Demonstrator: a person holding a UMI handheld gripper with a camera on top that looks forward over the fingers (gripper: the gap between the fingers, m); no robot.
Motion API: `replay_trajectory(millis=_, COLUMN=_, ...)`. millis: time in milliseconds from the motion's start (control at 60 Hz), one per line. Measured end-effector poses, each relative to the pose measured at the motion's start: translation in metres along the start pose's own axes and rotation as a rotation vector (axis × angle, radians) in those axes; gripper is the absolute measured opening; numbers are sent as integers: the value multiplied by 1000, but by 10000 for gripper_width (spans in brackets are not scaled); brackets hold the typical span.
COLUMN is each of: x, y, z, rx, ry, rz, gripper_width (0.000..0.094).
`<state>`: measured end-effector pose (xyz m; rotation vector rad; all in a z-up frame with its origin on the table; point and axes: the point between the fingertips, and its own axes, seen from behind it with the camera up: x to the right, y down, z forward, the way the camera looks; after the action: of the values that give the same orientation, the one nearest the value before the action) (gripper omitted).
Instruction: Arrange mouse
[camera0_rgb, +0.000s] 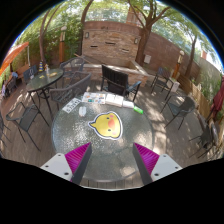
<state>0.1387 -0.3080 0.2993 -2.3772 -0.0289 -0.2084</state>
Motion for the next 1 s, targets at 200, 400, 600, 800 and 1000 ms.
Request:
replay_trajectory(millis=200, x=-16, y=21, z=33, rx=-61, ry=-17, rz=7, gripper_width=847)
replay_trajectory(millis=400, x=-36, y=68, z=86, rx=-102, ry=14, rz=34, gripper_width=848)
replay_trajectory(millis=600, x=-109, y=85, z=185, rx=-104, ry=-41, rz=73, gripper_width=859)
replay_trajectory(millis=800, x=-178, y=8, z=309, rx=22, ry=-99, rz=60, gripper_width=852)
replay_trajectory(millis=1000, x=-217, y=-71, z=412, rx=112, ry=-130, rz=55, gripper_width=841)
